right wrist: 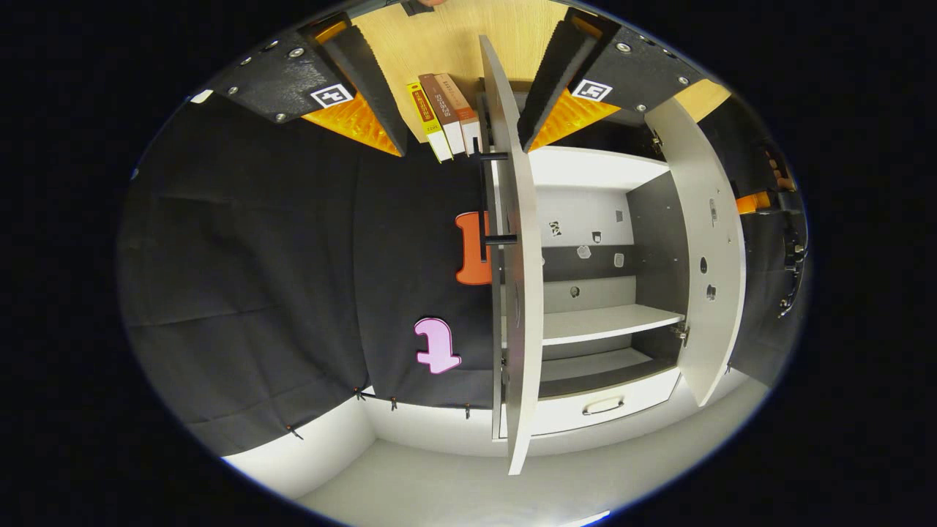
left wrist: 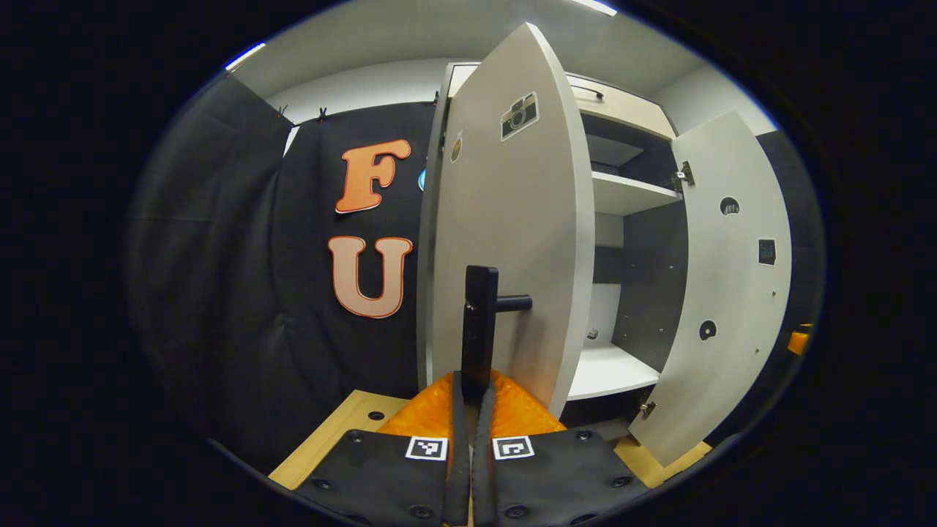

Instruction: Open the right door of the double-door shoe cabinet with the right hand, and open the left door with the left hand.

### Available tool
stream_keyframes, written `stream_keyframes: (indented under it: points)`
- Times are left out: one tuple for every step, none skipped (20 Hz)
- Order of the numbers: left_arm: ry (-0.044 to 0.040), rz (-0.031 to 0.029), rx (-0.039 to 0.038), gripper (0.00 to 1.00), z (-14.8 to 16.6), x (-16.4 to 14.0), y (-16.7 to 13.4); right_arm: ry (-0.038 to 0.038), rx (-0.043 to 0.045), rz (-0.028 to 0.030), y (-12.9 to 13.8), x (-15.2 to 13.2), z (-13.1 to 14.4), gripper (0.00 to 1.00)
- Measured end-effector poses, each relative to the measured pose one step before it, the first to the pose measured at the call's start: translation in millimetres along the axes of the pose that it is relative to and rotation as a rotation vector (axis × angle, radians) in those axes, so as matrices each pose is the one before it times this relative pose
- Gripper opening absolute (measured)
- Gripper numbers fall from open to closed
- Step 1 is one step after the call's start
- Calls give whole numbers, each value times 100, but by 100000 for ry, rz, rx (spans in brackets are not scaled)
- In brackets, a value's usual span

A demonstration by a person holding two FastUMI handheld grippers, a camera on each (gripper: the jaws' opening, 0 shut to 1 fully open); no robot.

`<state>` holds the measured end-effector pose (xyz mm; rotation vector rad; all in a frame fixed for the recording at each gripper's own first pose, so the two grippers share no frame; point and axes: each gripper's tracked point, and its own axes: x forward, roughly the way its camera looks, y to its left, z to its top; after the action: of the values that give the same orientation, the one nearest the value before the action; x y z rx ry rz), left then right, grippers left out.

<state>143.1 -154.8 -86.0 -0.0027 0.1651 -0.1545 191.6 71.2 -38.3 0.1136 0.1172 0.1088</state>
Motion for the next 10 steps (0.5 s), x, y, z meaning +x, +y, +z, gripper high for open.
stream_keyframes:
  points:
    - [-139,589,-340,8,88,-172,475,-123,-336,65,118,8,40,99]
    - [-159,726,244,8,8,-94,420,16,-334,-127,56,24,80,99]
    - [216,634,643,7,-13,-62,465,-107,-76,-309,53,-12,-12,99]
    - [-80,353,354,7,-9,-191,621,-200,114,-180,134,-38,-2,99]
    - [116,-41,-30,7,35,-47,426,-215,174,-206,182,-38,105,99]
    - [73,-167,-472,7,-11,-59,298,-214,36,-327,124,-104,42,99]
    - [207,-457,-347,7,-95,-48,-17,-92,-116,-348,95,44,38,99]
    - [23,-632,-59,7,34,17,34,-40,-185,-321,115,-18,66,99]
    - [-103,-507,283,7,55,-53,63,33,-266,-233,143,-34,-101,99]
    - [-99,-267,495,7,-29,-61,166,45,-274,-532,197,4,-114,99]
